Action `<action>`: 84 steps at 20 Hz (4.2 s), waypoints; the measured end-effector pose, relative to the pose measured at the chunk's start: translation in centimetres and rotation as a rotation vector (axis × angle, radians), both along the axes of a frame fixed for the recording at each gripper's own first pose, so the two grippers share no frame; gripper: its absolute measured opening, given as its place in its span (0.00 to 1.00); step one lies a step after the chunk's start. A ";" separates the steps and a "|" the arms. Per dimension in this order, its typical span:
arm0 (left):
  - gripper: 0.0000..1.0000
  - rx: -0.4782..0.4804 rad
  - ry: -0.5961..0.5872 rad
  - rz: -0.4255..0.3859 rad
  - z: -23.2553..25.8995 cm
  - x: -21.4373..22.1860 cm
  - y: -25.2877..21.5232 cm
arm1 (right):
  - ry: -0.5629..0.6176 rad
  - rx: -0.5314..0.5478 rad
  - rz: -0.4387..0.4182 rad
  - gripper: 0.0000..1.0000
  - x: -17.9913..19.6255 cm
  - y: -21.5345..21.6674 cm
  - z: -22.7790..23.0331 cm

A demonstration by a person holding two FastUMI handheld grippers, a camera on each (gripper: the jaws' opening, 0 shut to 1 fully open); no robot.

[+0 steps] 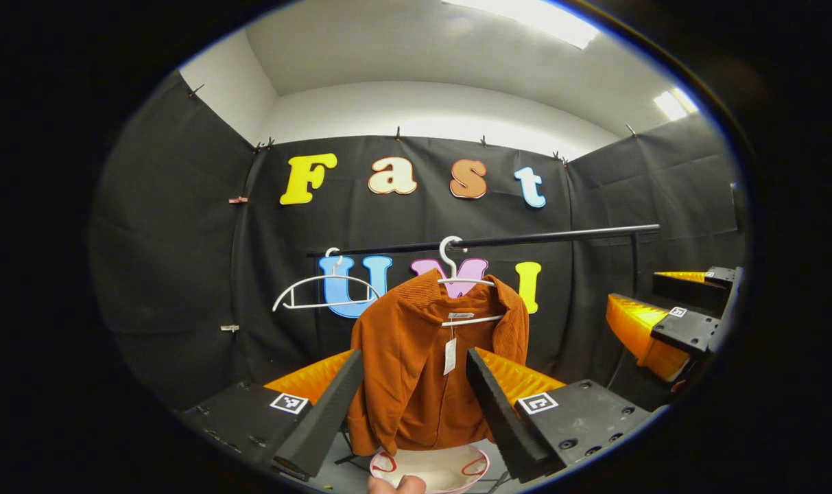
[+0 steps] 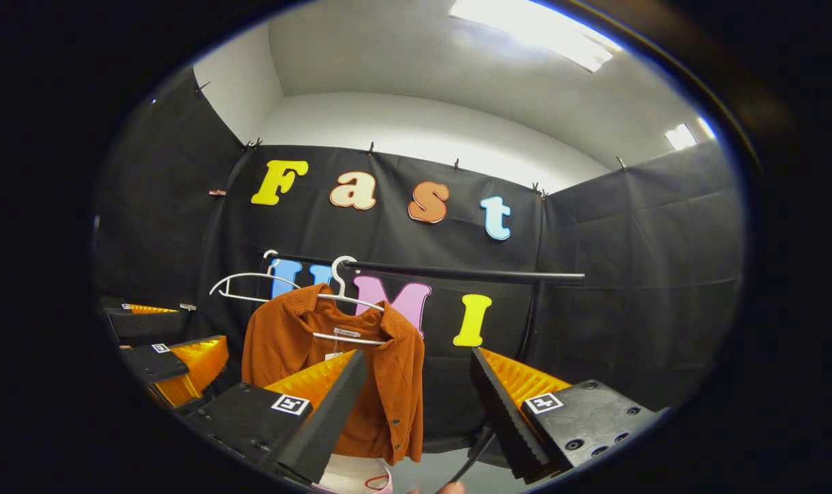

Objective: Grasp the clothes on the hanger with both hands and then place them into the laundry hamper below.

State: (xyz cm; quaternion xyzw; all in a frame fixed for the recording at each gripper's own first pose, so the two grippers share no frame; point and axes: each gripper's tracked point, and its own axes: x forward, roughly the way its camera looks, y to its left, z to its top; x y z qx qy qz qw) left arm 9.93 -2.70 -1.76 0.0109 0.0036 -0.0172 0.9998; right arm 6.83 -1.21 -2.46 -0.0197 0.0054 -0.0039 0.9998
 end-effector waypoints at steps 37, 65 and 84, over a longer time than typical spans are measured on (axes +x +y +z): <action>0.14 0.123 0.012 0.229 -7.3 23.8 2.3 | 0.083 0.090 0.010 0.72 26.5 4.4 -16.0; 0.05 0.008 0.194 0.094 -7.0 23.8 4.5 | 0.403 0.644 0.245 0.04 27.4 0.4 -16.1; 0.05 0.012 0.184 0.176 -5.8 23.7 8.7 | 0.387 0.682 0.057 0.04 28.5 -2.4 -21.7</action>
